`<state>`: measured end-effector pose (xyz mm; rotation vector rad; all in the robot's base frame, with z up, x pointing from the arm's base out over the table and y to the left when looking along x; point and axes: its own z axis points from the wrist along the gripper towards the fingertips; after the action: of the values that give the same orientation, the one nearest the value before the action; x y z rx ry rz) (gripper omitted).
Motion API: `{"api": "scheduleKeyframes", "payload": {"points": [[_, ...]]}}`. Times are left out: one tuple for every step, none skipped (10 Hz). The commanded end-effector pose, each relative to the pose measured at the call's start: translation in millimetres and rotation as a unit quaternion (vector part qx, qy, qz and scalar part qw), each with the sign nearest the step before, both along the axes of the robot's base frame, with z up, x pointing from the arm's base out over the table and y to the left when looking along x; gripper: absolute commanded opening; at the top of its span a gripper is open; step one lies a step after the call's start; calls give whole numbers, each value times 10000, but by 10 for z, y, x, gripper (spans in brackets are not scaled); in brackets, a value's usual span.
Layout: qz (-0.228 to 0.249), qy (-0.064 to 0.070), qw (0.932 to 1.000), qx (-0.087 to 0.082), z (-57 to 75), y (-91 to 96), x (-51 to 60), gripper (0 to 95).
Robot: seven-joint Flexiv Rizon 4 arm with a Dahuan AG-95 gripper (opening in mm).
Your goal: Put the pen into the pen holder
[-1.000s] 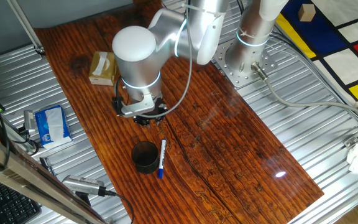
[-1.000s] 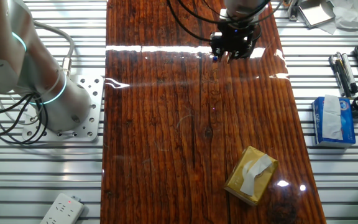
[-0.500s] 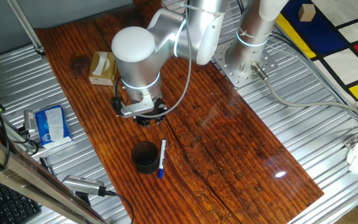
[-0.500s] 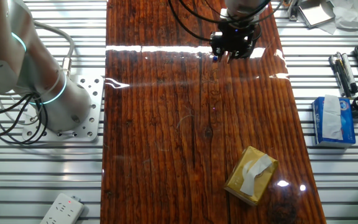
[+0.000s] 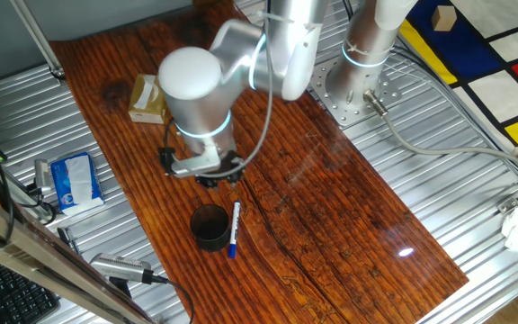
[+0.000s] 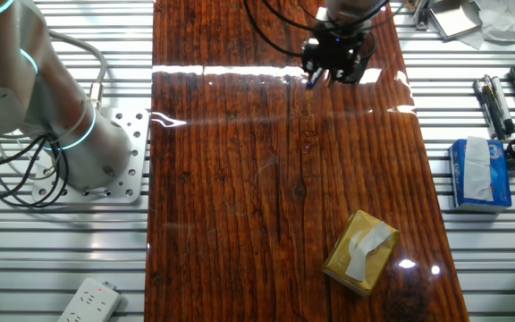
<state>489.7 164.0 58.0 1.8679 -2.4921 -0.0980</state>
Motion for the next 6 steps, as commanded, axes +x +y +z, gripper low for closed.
{"api": "scheduleKeyframes", "payload": {"points": [[-110, -33, 9999, -20, -71, 100, -15, 380], [-146, -62, 9999, -31, -108, 138, -28, 380], [-174, -83, 9998, -36, -137, 171, -31, 380], [-216, -87, 9997, -38, -158, 198, -28, 380], [-270, -109, 9996, -46, -193, 240, -18, 380], [-306, -119, 9994, -60, -212, 262, -9, 380]]}}
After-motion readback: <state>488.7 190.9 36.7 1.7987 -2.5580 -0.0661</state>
